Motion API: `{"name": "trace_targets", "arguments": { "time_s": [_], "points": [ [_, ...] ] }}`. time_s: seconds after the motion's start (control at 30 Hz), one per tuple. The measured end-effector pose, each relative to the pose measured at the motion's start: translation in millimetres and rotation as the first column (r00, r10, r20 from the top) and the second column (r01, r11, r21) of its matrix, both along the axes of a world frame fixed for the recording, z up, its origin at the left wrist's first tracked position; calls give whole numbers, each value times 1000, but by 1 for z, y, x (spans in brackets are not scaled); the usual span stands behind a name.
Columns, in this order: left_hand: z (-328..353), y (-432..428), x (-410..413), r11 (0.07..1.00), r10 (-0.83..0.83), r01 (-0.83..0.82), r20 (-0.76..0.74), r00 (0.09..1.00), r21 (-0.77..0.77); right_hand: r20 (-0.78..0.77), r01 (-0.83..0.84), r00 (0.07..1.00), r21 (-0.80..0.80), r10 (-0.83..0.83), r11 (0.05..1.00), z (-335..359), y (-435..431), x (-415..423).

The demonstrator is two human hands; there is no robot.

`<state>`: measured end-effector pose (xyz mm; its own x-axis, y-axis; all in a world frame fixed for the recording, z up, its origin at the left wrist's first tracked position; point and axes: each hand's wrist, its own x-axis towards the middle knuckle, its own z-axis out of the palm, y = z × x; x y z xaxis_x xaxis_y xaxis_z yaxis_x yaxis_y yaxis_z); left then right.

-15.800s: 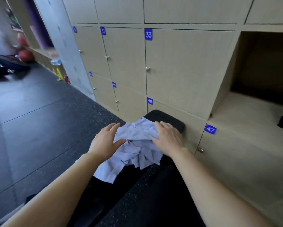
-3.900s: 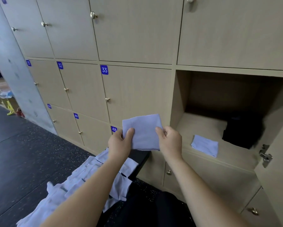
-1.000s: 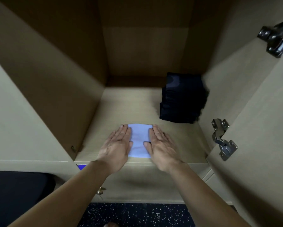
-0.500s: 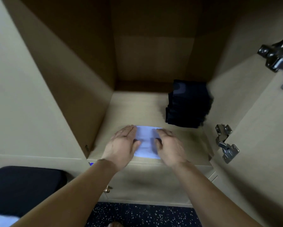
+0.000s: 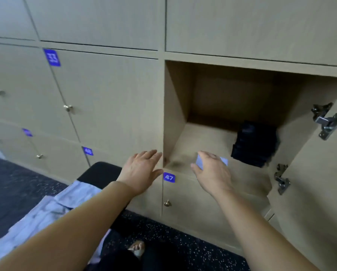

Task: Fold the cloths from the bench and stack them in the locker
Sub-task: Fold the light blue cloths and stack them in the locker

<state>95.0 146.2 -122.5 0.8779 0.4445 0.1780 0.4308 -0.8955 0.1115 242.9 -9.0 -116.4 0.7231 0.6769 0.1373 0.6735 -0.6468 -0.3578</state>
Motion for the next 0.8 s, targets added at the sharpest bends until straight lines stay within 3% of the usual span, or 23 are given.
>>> {"name": "trace_targets", "arguments": {
  "time_s": [0.23, 0.43, 0.8],
  "points": [
    [2, 12, -178, 964, 265, -266, -25, 964, -15, 7, -229, 973, 34, 229, 973, 2, 30, -126],
    [-16, 15, -327, 870, 491, -493, -46, 870, -29, -35, -445, 895, -11, 445, 895, -31, 66, -234],
    [-75, 7, -422, 758, 638, -636, -39, 769, -145, -21, -650, 758, -90, 652, 754, -77, 95, -325]
  ]
}}
